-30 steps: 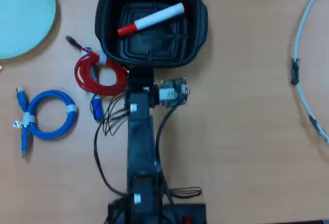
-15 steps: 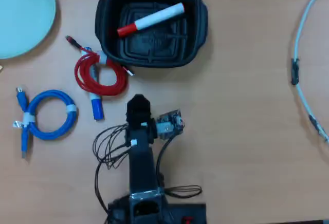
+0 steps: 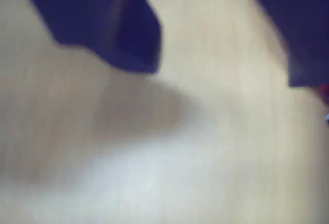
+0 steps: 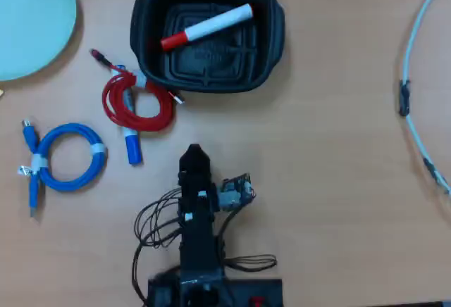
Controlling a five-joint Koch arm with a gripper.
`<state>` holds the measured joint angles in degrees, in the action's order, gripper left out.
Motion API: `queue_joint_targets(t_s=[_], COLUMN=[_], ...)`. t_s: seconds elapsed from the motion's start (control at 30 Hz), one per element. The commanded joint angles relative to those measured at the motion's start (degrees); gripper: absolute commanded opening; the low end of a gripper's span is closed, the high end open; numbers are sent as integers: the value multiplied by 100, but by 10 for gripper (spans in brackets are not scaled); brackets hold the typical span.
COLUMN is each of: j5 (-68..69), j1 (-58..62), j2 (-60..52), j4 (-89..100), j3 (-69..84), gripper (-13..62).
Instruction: Pick up the red pen and put it in the black bowl
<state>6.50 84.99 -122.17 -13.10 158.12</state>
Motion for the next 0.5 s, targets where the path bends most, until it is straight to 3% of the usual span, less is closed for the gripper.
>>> queue_joint_targets(t_s=[0.0, 0.47], j5=[-79, -149], j1=[53, 202], j2=[-114, -114], j4=[281, 343], j3=[18, 686], gripper=[249, 250])
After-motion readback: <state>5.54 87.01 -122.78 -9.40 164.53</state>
